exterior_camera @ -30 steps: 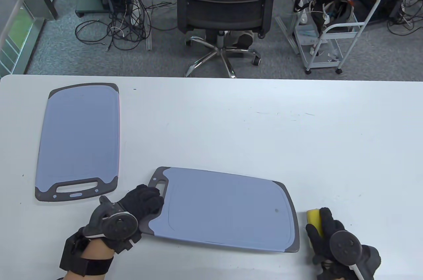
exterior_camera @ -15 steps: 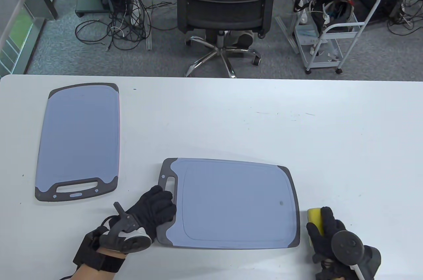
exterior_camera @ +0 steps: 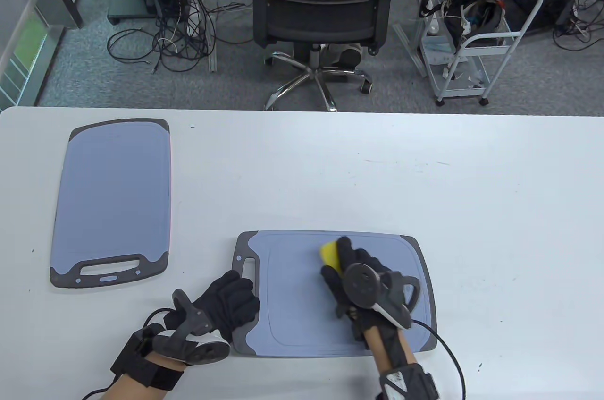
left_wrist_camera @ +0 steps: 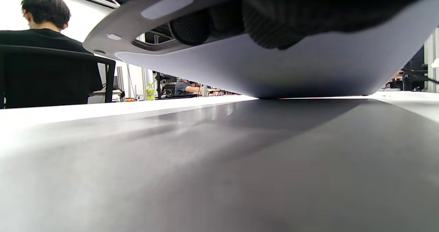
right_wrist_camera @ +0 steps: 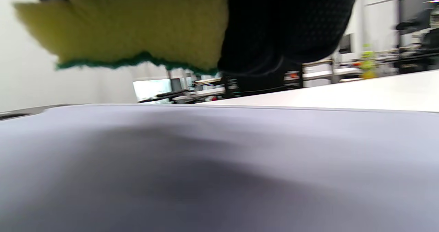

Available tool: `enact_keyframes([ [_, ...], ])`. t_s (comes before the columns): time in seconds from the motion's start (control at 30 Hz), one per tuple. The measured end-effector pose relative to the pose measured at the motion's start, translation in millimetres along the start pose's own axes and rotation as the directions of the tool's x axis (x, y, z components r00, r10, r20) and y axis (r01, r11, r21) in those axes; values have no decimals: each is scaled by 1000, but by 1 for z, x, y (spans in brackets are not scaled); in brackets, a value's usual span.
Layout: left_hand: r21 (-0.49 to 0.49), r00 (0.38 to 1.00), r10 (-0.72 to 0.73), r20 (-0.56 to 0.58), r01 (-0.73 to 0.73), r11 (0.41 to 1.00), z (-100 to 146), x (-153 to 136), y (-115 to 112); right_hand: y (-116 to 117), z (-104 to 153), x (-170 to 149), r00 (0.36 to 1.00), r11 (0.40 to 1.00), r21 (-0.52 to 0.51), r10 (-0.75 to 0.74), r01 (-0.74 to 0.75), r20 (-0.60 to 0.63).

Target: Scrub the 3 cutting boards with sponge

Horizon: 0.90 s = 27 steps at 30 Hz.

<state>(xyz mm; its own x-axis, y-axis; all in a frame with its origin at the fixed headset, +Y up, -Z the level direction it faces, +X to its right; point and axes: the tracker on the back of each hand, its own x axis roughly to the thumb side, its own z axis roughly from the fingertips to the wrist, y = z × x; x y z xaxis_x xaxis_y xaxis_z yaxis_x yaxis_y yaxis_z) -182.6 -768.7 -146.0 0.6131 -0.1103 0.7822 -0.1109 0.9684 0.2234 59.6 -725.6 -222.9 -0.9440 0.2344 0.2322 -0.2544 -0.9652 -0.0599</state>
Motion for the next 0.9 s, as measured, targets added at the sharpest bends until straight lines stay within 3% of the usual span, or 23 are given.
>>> enact_keyframes([
  [0.13,-12,1000,-11,5,11,1000,-1,1,0,18,-32,75,993,997,39,68,-73,99],
  [0.27,-13,1000,-11,6,12,1000,-1,1,0,33,-44,98,966,953,173,233,-251,115],
  [0.4,-15,1000,1,3,-1,1000,-2,0,0,27,-40,48,973,957,174,230,-230,24],
  [0.57,-23,1000,12,-7,-12,1000,-3,-2,-1,11,-15,-97,904,939,256,305,-232,-299],
  [0.6,-23,1000,11,-6,-11,1000,-3,-2,-1,6,-6,-132,866,945,253,297,-206,-402],
  [0.7,-23,1000,5,-5,-5,1000,-3,-1,-1,0,21,-196,778,973,221,184,-60,-601],
  [0.73,-24,1000,2,-5,-2,1000,-3,-1,-1,-1,25,-202,758,979,202,146,-20,-635],
  [0.8,-26,1000,0,-4,0,1000,-3,-1,-1,-2,23,-196,787,986,165,106,-6,-608],
  [0.9,-22,1000,0,-5,0,1000,-3,0,-1,2,5,-151,858,955,245,263,-166,-442],
])
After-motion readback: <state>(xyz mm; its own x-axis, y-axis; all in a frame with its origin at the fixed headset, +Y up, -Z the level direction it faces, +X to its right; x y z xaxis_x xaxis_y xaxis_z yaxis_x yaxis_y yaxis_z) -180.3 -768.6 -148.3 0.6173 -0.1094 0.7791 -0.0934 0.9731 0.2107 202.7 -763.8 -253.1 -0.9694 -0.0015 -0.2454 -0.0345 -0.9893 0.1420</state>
